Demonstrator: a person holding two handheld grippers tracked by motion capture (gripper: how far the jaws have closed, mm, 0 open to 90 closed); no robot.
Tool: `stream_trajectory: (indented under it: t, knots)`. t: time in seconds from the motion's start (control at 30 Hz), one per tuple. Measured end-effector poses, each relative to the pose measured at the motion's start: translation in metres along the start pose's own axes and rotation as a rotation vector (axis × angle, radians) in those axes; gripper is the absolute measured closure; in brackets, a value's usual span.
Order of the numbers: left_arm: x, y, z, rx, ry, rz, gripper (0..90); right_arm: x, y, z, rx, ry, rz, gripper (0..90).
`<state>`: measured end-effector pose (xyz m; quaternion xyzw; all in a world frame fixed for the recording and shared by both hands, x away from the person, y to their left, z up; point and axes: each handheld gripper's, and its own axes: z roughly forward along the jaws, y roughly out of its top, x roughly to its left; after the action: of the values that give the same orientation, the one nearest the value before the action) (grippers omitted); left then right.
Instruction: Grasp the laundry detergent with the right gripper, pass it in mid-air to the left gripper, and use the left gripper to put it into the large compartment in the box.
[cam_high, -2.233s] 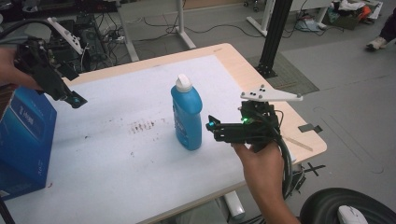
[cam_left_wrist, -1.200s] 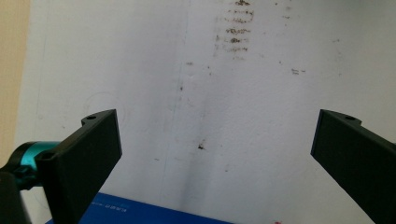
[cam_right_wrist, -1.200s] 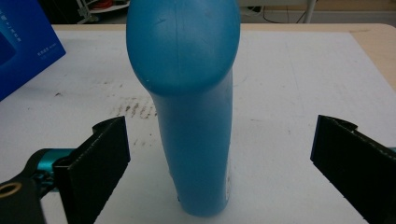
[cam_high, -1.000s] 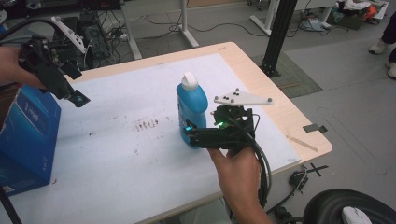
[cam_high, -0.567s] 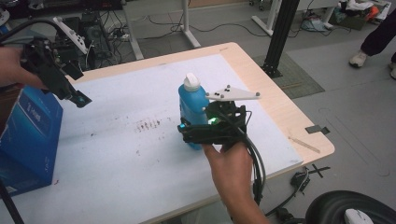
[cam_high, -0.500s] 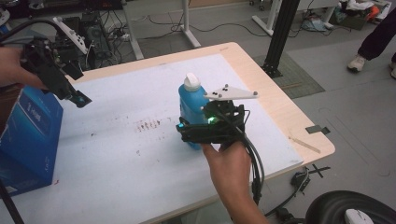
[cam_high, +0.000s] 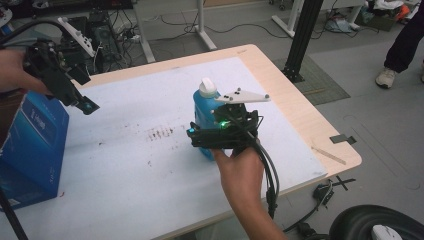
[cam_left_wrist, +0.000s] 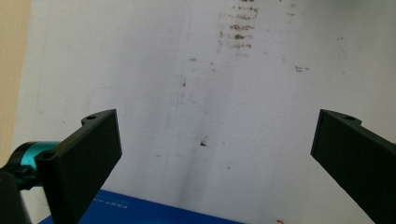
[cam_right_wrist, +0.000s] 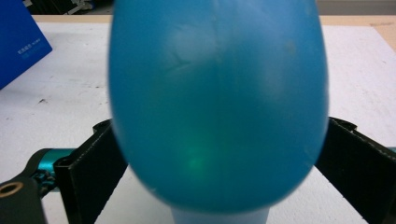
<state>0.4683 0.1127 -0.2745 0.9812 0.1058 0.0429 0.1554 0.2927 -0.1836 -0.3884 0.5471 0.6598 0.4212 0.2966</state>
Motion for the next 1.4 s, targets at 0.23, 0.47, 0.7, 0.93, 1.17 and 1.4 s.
stream_trajectory:
  t: [0.23, 0.47, 0.7, 0.93, 1.17, 1.4]
  knots:
    - [0.0000, 0.0000, 0.0009, -0.004, -0.002, -0.002, 1.7, -0.0003, -0.0028, 0.0032, -0.010, 0.027, -0.009, 16.9]
    - [0.0005, 0.0002, 0.0016, 0.000, -0.005, 0.001, 1.7, 0.0006, -0.0027, 0.0055, -0.008, 0.015, -0.008, 17.0]
    - [-0.0002, 0.0007, 0.0019, -0.003, -0.006, -0.002, 1.7, 0.0008, -0.0027, 0.0062, -0.014, 0.012, -0.013, 28.5]
    - [0.0004, 0.0002, 0.0017, -0.003, -0.007, 0.002, 1.7, 0.0003, -0.0028, 0.0068, -0.025, 0.015, -0.012, 30.2]
    - [0.0011, -0.0006, 0.0027, -0.002, -0.009, 0.003, 1.7, 0.0002, -0.0038, 0.0079, -0.034, 0.021, -0.024, 38.6]
    - [0.0019, -0.0010, 0.0040, 0.000, -0.011, 0.004, 1.7, 0.0012, -0.0037, 0.0081, -0.046, 0.028, -0.022, 42.8]
